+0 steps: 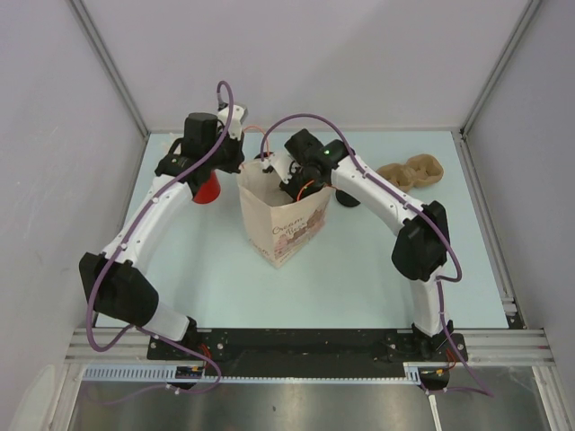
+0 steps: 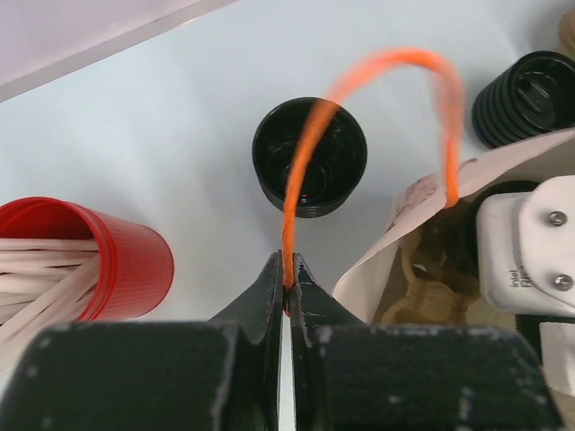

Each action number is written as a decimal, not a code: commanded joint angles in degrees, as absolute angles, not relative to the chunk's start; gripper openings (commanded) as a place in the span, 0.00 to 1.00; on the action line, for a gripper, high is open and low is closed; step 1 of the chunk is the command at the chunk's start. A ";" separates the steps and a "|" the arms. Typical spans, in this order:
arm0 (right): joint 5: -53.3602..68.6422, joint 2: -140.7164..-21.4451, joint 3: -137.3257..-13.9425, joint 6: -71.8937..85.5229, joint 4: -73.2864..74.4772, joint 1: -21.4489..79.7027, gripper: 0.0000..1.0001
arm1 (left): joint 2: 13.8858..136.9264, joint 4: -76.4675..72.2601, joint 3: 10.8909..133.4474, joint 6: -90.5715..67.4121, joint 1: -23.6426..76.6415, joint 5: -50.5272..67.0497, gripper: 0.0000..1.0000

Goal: Pack the takeout coffee

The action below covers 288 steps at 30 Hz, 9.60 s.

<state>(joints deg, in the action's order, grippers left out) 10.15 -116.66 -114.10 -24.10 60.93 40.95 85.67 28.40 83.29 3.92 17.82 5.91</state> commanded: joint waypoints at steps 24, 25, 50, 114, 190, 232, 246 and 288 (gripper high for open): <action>7.47 -116.54 -114.61 -23.73 65.39 38.94 0.00 | 82.00 28.39 81.65 3.08 18.54 5.89 0.03; 7.56 -116.89 -114.78 -23.73 65.65 38.94 0.00 | 81.83 28.30 81.56 3.08 18.54 6.06 0.03; 9.32 -121.55 -111.45 -23.99 66.27 37.44 0.00 | 79.81 27.51 80.07 5.01 19.07 19.95 0.33; 13.36 -102.05 -114.09 -18.81 48.35 38.94 1.00 | 80.68 28.83 81.39 6.33 20.65 22.50 0.63; 13.18 -67.67 -70.40 -12.92 17.40 0.44 1.00 | 77.43 26.98 77.44 12.74 -10.90 27.60 0.97; 20.39 -68.55 -69.26 -12.04 18.72 -2.90 0.99 | 83.67 20.13 75.76 13.36 -10.99 21.97 0.79; 21.27 -69.08 -69.17 -12.04 18.90 -3.34 1.00 | 85.34 20.21 75.76 13.27 -10.90 23.11 0.51; 22.94 -69.17 -69.26 -11.60 19.34 -4.31 1.00 | 90.44 21.45 76.82 13.10 -6.94 24.17 0.35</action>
